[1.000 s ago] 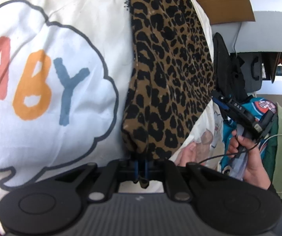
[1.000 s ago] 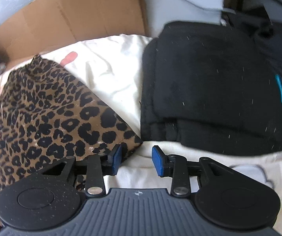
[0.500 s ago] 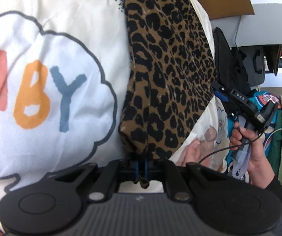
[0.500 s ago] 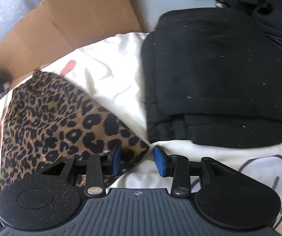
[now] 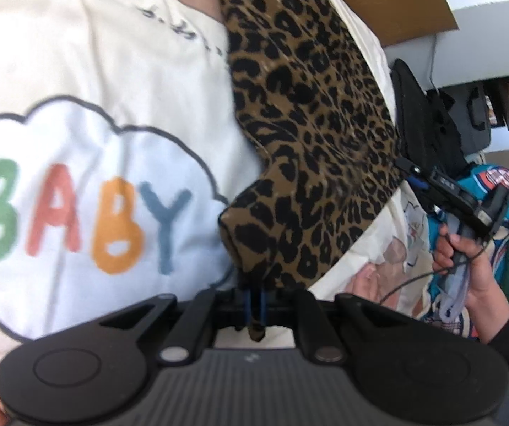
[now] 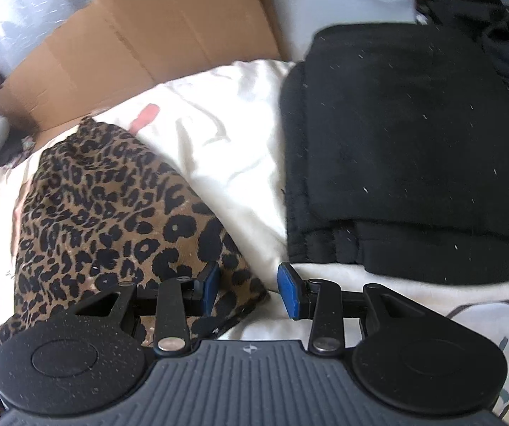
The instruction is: Fold clothes
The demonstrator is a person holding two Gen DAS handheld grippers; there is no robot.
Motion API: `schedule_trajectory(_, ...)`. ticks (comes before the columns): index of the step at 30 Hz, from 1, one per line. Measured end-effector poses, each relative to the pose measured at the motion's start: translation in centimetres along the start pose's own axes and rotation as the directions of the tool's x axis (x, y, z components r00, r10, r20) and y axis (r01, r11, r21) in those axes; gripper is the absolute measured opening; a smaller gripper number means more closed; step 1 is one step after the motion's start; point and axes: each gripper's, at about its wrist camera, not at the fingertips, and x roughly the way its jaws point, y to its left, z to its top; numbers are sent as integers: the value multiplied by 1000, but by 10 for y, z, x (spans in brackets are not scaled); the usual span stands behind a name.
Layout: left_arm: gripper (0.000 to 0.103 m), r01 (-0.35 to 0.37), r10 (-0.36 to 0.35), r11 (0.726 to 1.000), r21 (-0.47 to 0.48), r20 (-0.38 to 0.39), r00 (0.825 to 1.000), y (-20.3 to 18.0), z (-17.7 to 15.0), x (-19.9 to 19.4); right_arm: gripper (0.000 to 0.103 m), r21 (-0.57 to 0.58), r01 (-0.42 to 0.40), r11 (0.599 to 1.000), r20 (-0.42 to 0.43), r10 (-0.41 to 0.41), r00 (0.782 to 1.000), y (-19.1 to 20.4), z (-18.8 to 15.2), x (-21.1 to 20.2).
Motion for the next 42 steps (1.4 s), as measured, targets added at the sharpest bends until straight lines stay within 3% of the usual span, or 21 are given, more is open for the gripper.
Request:
schedule_trajectory(6,5,-28,28,1000,-2,11,1000,6,2,-6,31,-63,-29,998,-14,28,1000,10,3,7)
schedule_trajectory(17,5,-39,38,999,2,16,999,6,0,-11,32,-47,-24,999,-110,19,994,13,4,28)
schedule_trajectory(22,5,-59,59,998,0,36,998,5,-1,-21,9,-87,-28,996,-125,17,992,27,2,24)
schedule_trajectory(27,5,-108,107,994,10,63,992,2,0,-41,7,-113,-41,993,-100,30,995,40,-2,10)
schedule_trajectory(33,5,-166,164,986,23,95,982,0,2,-67,5,-27,-122,992,-114,118,986,42,-5,0)
schedule_trajectory(42,5,-222,220,975,5,114,969,0,3,-105,4,47,-239,970,-204,244,948,53,-15,0)
